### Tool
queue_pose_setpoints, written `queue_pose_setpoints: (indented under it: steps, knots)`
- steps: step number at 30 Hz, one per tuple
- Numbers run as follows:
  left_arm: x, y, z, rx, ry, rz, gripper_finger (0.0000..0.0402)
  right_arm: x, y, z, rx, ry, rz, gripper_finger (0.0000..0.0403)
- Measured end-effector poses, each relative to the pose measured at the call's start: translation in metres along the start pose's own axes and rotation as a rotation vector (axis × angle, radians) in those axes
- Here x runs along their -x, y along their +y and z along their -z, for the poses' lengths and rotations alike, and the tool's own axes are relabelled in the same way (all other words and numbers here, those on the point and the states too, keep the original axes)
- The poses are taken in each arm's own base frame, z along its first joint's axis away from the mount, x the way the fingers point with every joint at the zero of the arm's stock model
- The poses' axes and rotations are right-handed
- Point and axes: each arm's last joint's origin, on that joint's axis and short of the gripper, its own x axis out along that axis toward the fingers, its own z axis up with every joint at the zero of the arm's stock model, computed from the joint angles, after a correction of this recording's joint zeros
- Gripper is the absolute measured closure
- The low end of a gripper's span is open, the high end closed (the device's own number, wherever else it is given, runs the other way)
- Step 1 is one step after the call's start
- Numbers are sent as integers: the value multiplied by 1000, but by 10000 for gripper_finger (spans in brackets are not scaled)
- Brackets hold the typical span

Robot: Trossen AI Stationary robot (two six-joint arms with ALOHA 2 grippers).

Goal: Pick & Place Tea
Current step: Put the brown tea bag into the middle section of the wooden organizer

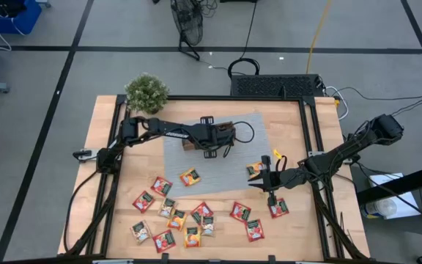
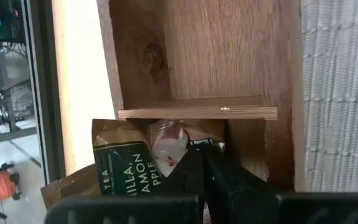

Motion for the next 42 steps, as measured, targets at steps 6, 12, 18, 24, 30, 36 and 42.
queue_pose_setpoints:
  steps: [6, 12, 18, 24, 30, 36, 42]
  knots:
    - [1, -1, -1, -16, -8, -4, 379, 0, 0, 0, 0, 0, 0, 360]
    - [8, -7, -5, -46, -38, 1, 376, 0, 0, 0, 0, 0, 0, 360]
    - [17, -10, -12, -49, -77, 55, 376, 0, 0, 0, 0, 0, 0, 360]
    - [22, -11, -16, -56, -98, 62, 376, 0, 0, 0, 0, 0, 0, 360]
    - [23, -11, -16, -64, -102, 64, 376, 0, 0, 0, 0, 0, 1, 360]
    - [30, -12, -16, -68, -114, 61, 376, 0, 0, 0, 0, 0, 0, 360]
    - [57, -12, -18, -68, -185, 57, 376, 0, 0, 0, 0, 2, 1, 360]
